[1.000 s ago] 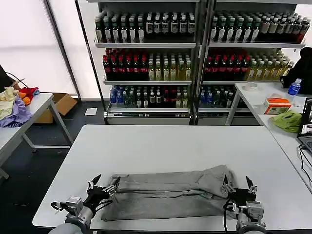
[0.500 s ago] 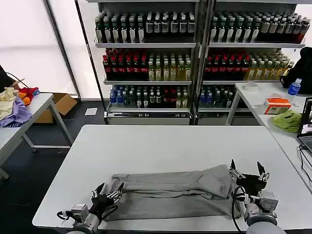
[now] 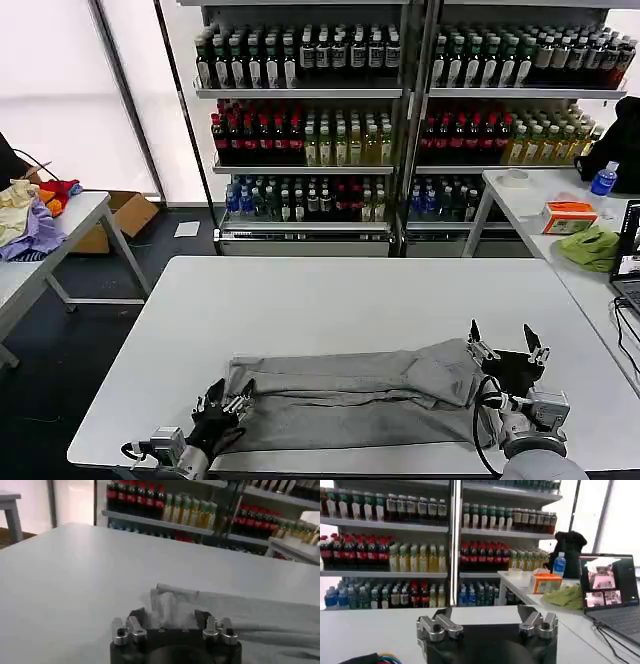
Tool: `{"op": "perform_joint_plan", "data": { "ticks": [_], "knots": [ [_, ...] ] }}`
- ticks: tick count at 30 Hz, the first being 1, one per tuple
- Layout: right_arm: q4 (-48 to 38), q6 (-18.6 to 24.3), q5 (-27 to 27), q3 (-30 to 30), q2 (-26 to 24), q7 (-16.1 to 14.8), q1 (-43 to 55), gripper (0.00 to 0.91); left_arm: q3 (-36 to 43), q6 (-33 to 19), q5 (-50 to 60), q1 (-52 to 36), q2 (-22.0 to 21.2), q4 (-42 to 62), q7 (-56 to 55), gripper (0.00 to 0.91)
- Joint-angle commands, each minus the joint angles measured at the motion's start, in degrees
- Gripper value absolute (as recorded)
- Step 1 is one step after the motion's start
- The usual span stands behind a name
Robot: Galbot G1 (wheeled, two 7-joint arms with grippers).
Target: Fold and organize the clothes.
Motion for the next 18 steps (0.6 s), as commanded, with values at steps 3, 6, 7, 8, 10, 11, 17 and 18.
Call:
{"op": "perform_joint_plan", "data": {
  "ticks": [3,6,7,8,10,11,17,18],
  "knots": [
    [0.1,0.0,0.0,-0.6,0.0,0.1,0.0,0.907,0.4,-0.8,1.0,1.0,-0.9,-0.2,1.6,0.000],
    [0.1,0.1,-0.1,-0.7,0.0,0.2,-0.1,0.907,-0.2,-1.0,0.8,0.9,-0.7,0.0,1.5,0.010],
    [0.1,0.0,-0.1,-0.6,0.0,0.3,0.0,0.907,-0.5,-1.2,0.7,0.9,-0.6,0.0,1.4,0.000],
    [0.1,0.0,-0.1,-0.5,0.0,0.3,0.0,0.907,-0.7,-1.2,0.6,1.0,-0.5,0.0,1.5,0.000],
    [0.2,0.0,-0.1,-0.4,-0.1,0.4,0.1,0.907,-1.6,-1.4,0.3,1.1,-0.2,0.0,1.6,0.010],
    [0.2,0.0,-0.1,-0.3,-0.1,0.5,0.1,0.907,-2.1,-1.4,0.1,1.1,0.0,0.0,1.7,0.010],
    [-0.1,-0.1,0.0,-0.4,-0.3,0.6,0.5,0.907,-8.9,-1.2,-4.2,0.7,3.9,-1.0,1.8,0.000],
    [-0.5,-0.1,0.0,-0.7,-0.2,0.7,0.8,0.907,-11.0,-0.9,-5.4,0.4,5.6,-1.6,1.6,0.000]
  ]
}}
